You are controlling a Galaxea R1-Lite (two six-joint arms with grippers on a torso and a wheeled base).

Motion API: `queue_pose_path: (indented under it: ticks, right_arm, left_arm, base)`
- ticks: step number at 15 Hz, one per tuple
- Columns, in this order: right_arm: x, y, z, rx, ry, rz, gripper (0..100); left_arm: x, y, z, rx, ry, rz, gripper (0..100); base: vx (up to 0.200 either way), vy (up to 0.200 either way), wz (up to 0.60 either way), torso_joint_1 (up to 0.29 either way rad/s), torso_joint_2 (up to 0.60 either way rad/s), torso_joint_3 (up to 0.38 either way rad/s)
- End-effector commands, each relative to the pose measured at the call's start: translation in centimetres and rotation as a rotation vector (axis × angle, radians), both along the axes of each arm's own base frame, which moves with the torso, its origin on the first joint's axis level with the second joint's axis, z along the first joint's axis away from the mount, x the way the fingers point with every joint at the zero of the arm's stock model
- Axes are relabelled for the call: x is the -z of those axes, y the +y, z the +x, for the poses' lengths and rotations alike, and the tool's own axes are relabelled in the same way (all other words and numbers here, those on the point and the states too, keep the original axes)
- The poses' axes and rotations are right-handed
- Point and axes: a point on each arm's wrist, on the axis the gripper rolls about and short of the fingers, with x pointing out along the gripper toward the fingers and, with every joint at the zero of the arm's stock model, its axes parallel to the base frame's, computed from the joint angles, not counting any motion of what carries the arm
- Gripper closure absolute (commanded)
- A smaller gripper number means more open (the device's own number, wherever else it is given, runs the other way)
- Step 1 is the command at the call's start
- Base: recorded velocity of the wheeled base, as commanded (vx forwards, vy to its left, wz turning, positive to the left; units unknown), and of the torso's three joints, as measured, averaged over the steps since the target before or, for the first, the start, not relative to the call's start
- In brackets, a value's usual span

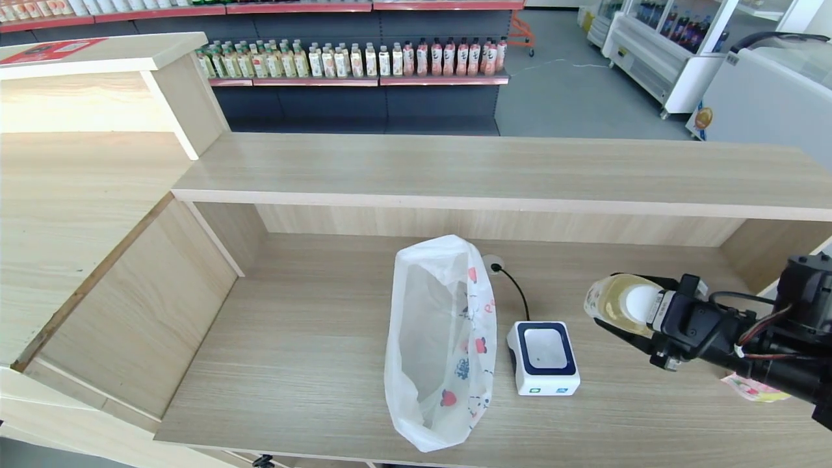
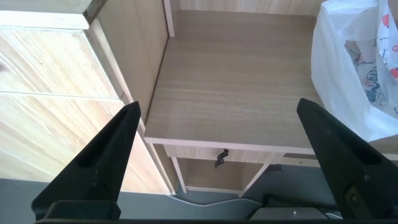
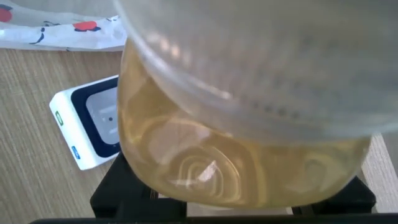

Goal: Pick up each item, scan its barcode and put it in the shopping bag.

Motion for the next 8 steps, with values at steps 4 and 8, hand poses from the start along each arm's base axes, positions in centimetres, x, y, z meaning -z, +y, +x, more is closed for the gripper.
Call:
queue_pose_path:
  ticks: [4, 8]
  right_arm:
    - [3.2, 0.4, 2.1, -0.035, 0.015, -0.004, 100]
    - [4.5, 0.7, 2.3, -0.092, 0.042, -0.013, 100]
  left_arm:
    - [0.0, 0.0, 0.0, 0.000, 0.000, 0.000, 0]
    - [0.0, 0.0, 0.0, 0.000, 0.000, 0.000, 0]
  base:
    - [0.000, 0.000, 0.00, 0.000, 0.00, 0.000]
    - [0.000, 0.000, 0.00, 0.000, 0.00, 0.000]
